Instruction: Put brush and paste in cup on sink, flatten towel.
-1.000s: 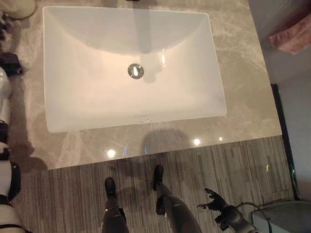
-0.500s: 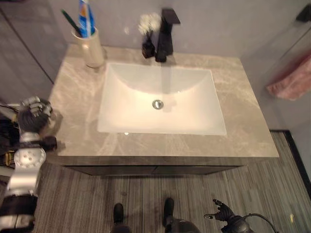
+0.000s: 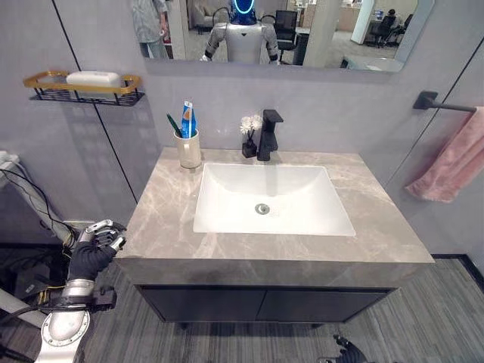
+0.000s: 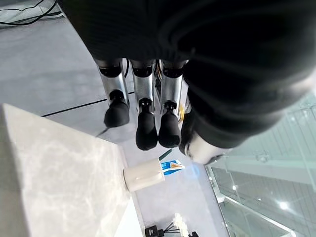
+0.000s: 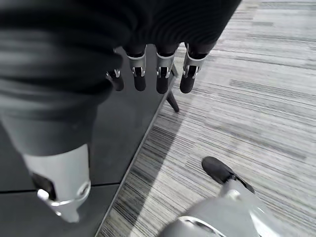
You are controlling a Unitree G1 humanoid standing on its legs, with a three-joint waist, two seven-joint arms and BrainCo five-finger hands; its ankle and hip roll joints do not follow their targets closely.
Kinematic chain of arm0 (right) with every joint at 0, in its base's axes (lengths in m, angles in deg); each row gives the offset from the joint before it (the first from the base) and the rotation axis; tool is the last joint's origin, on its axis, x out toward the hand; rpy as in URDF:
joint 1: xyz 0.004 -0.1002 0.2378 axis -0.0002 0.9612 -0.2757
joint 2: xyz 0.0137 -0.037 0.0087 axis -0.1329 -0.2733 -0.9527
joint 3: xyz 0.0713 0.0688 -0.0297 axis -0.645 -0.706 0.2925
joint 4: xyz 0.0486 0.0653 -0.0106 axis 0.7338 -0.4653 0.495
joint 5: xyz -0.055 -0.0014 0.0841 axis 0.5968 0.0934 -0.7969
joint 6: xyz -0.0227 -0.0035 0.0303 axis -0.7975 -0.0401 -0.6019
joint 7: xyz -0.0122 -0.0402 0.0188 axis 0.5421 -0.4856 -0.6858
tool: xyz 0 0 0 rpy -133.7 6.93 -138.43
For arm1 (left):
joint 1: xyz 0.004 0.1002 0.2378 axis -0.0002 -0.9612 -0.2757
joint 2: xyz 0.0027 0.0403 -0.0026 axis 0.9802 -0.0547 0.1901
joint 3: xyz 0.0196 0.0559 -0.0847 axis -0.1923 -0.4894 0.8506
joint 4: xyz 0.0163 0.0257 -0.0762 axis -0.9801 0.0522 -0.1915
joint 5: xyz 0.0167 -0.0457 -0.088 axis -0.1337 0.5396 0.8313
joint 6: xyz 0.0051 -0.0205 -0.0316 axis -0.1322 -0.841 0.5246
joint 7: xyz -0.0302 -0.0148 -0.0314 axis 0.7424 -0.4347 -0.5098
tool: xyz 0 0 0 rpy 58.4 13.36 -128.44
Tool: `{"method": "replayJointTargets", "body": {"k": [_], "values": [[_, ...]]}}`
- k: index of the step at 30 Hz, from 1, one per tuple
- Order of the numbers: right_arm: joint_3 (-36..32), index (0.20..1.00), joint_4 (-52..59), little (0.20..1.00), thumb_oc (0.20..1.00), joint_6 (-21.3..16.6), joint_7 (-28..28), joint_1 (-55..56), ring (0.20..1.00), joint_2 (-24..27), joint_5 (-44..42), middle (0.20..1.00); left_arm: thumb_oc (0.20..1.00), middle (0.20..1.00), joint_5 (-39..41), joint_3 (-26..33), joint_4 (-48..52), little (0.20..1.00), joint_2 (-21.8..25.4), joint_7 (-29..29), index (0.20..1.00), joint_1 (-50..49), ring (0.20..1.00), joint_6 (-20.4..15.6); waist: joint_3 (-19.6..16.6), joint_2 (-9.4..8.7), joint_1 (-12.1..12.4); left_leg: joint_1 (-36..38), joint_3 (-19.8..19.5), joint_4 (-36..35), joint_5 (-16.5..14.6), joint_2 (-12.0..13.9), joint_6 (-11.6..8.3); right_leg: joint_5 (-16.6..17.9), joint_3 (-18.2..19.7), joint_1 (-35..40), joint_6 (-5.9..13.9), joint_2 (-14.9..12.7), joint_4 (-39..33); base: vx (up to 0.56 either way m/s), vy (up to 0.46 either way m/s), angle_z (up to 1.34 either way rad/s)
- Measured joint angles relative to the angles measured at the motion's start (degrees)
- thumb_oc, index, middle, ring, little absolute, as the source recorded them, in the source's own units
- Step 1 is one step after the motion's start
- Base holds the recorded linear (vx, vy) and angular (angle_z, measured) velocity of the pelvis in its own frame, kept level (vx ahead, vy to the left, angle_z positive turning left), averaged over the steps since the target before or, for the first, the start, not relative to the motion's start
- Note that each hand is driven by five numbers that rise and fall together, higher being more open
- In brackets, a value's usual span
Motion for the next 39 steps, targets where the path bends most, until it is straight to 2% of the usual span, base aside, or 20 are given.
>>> {"method": "replayJointTargets", "body": {"k": [6,7,8,10,11,14,17,19,21,22,24,26,27,29,30,32,35,36,37,39], "values": [[-0.6,1.0,-0.1,1.0,1.0,-0.1,-0.5,-0.5,1.0,-0.5,0.0,1.0,0.2,0.2,0.9,-0.8,1.7,0.2,-2.8,1.8,0.2,-0.2,0.2,-0.2,2.7,-0.05,0.3,3.1,2.4,0.2,-0.4,-2.0,1.95,0.7,1.8,-0.4,1.02,-2.1,4.4,-0.09,0.126,-0.17],[-0.6,1.0,-0.1,1.0,1.0,-0.1,-0.5,0.4,1.0,-0.9,0.0,1.0,0.2,0.2,0.9,-0.9,2.4,0.2,-2.7,2.0,0.2,-0.2,0.2,-0.3,4.3,-0.14,0.0,3.7,2.1,0.2,-0.5,-1.6,2.06,-2.0,3.2,-1.8,0.25,-1.8,8.3,-0.02,0.094,-0.17],[-0.5,1.0,0.0,1.0,1.0,-0.3,-0.5,1.3,1.0,-1.3,-0.1,1.0,0.2,0.2,0.9,-0.8,2.3,0.2,-2.2,2.1,0.2,-0.1,0.2,-0.3,4.4,-0.86,-0.1,3.7,2.0,0.3,-0.5,-1.6,2.05,-4.2,5.5,-2.3,1.48,-1.1,8.8,0.0,0.042,0.02],[-0.3,1.0,-0.1,1.0,1.0,-1.0,-0.5,2.4,1.0,-1.7,-0.2,1.0,0.2,0.2,0.9,-0.7,2.2,0.2,-2.2,2.6,0.2,-0.2,0.2,-0.3,4.6,-1.24,-0.1,3.3,1.6,0.3,-0.5,-0.8,2.04,-6.3,9.5,-3.4,1.45,1.2,10.0,0.01,0.002,0.09],[0.0,1.0,-0.7,1.0,1.0,-1.0,-0.5,3.1,1.0,-1.8,-0.2,1.0,0.2,0.2,1.0,-0.7,2.2,0.2,-2.2,2.9,0.2,0.0,0.2,-0.3,4.7,-1.47,-0.2,2.6,0.8,0.4,-0.5,-0.5,2.02,-6.4,10.0,-4.0,1.32,1.8,10.2,0.0,-0.01,0.1],[0.2,1.0,-3.6,1.0,1.0,-0.9,-0.7,1.4,1.0,-1.8,-0.2,1.0,0.2,0.2,2.6,-0.8,2.3,0.2,-2.3,2.8,0.2,0.0,0.2,-0.3,6.8,-1.04,0.0,2.5,0.8,0.7,-0.1,0.7,1.38,-5.5,8.3,-4.5,1.28,2.8,9.5,0.08,-0.038,-0.09],[0.7,1.0,-4.4,1.0,1.0,-0.7,-1.2,-1.1,1.0,-1.7,-0.2,1.0,0.2,0.2,2.6,-0.9,2.1,0.2,-3.2,2.1,0.2,1.4,0.2,-0.3,7.3,-0.44,0.2,2.0,0.8,0.3,-0.4,3.3,-0.13,-4.6,-1.8,-4.6,0.37,2.1,9.9,0.23,-0.132,-0.03],[1.8,1.0,-5.2,1.0,1.0,-0.7,-1.6,-2.3,1.0,-1.8,-0.2,1.0,0.2,0.2,2.9,-2.5,1.9,0.2,-3.4,1.5,0.2,3.8,0.2,-0.3,7.3,-0.51,0.0,1.6,-0.8,1.3,-0.5,4.9,-1.17,-4.8,-0.6,-2.9,-0.21,5.0,8.1,0.18,-0.126,0.21],[1.9,1.0,-5.4,1.0,1.0,-0.7,-2.0,-4.1,1.0,-1.4,-0.2,1.0,0.2,0.2,3.1,-3.1,1.9,0.2,-3.7,1.4,0.2,4.4,0.2,-0.4,7.1,0.07,0.1,2.1,-1.4,1.5,-1.2,7.1,-1.4,-5.5,-1.7,-1.9,-1.7,7.1,7.4,0.29,-0.209,0.12],[2.0,1.0,-5.5,1.0,1.0,-0.7,-2.0,-4.8,1.0,-1.2,-0.2,1.0,0.2,0.2,4.1,-3.2,1.9,0.2,-4.8,1.2,0.2,4.6,0.2,-0.4,7.2,0.63,0.0,1.5,-1.7,3.3,-2.3,8.0,-2.79,-6.0,-1.8,-1.5,-2.41,8.0,7.4,0.16,-0.148,0.08],[3.0,1.0,-5.2,1.0,1.0,-0.8,-2.0,-5.4,1.0,-1.1,-0.3,1.0,0.2,0.2,5.0,-3.7,1.7,0.2,-5.3,1.1,0.2,4.9,0.2,-0.4,7.5,1.14,0.7,-0.9,-2.7,9.1,-3.4,8.9,-2.98,-6.5,-1.5,-0.9,-3.56,9.2,6.8,0.08,-0.12,0.02],[2.9,1.0,-4.9,1.0,1.0,-1.0,-2.1,-5.7,1.0,-0.9,-1.3,1.0,0.2,0.2,5.2,-3.7,1.5,0.2,-4.4,0.9,0.2,6.8,0.2,-0.4,8.1,-0.88,1.6,-7.9,-4.8,21.2,-3.1,8.6,-2.96,-6.9,-1.2,-1.0,-5.0,9.4,6.1,0.06,-0.098,0.04],[2.9,1.0,-4.9,1.0,1.0,-1.0,-2.4,-5.8,1.0,-0.5,-1.4,1.0,0.2,0.2,5.4,-3.8,1.5,0.2,-4.5,0.6,0.2,7.4,0.2,-0.5,8.2,-0.7,2.1,-9.3,-6.1,23.4,-2.4,8.7,-3.01,-6.8,-1.3,-0.6,-5.54,9.9,5.6,0.1,-0.075,0.16],[2.8,1.0,-5.0,1.0,1.0,-1.1,-3.1,-6.0,1.0,0.3,-1.5,1.0,0.2,0.2,5.4,-4.7,1.0,0.2,-4.7,0.2,0.2,9.3,0.2,-0.6,8.8,-0.73,2.6,-12.4,-8.8,29.0,-1.0,8.7,-5.2,-7.0,-1.8,0.5,-7.2,10.1,4.1,0.08,0.007,0.16],[2.3,1.0,-5.0,1.0,1.0,-1.1,-3.4,-6.1,1.0,0.5,-1.8,1.0,0.2,0.2,5.4,-4.9,0.8,0.2,-4.8,0.1,0.2,10.0,0.2,-0.6,9.5,-1.04,2.2,-14.4,-8.7,30.7,-2.0,8.2,-5.86,-6.2,-2.2,1.6,-8.03,9.8,2.8,0.11,0.036,0.1],[1.7,1.0,-4.9,1.0,1.0,-1.1,-4.1,-6.4,1.0,0.9,-1.8,1.0,0.2,0.2,5.4,-4.9,0.8,0.2,-5.0,-0.4,0.2,10.1,0.2,-0.8,9.9,-1.02,2.3,-14.2,-8.0,24.9,-3.0,5.6,-4.37,-5.4,-2.4,1.9,-8.2,9.4,2.0,0.18,0.105,-0.01],[0.0,1.0,-8.6,1.0,1.0,-1.2,-4.8,-7.1,1.0,0.4,-3.0,1.0,0.2,0.2,6.6,-4.8,0.6,0.2,-5.0,-0.9,0.2,10.3,0.2,-1.0,9.8,-0.33,2.2,-12.8,-9.1,11.3,-2.0,3.5,-3.32,-5.7,-1.3,3.0,-8.32,9.5,0.1,0.15,0.144,-0.15],[0.0,1.0,-9.6,1.0,1.0,-1.2,-5.1,-7.2,1.0,0.5,-3.0,1.0,0.2,0.2,7.1,-4.8,0.5,0.2,-5.0,-1.1,0.2,10.2,0.2,-1.0,9.9,0.06,2.3,-12.2,-9.3,6.8,-0.7,4.2,-2.61,-5.7,-0.9,3.3,-8.08,9.6,0.2,0.2,0.253,-0.54],[-0.1,1.0,-10.5,1.0,1.0,-1.2,-5.8,-6.9,1.0,0.8,-3.0,1.0,0.2,0.2,7.1,-4.9,-0.1,0.2,-5.1,-1.6,0.2,9.9,0.2,-1.1,10.0,1.08,2.8,-11.9,-13.5,3.9,1.1,6.0,-2.8,-6.4,1.2,3.9,-7.33,10.2,0.6,0.11,0.187,-0.7],[0.1,1.0,-11.3,1.0,1.0,-1.2,-5.9,-6.2,1.0,2.1,-2.9,1.0,0.2,0.2,7.0,-5.1,-0.7,0.2,-5.1,-2.1,0.2,9.8,0.2,-1.1,9.8,3.05,2.0,-12.0,-13.9,3.8,1.5,7.9,-3.26,-7.1,2.8,5.0,-5.78,10.5,0.6,0.11,0.235,-0.79]]}}
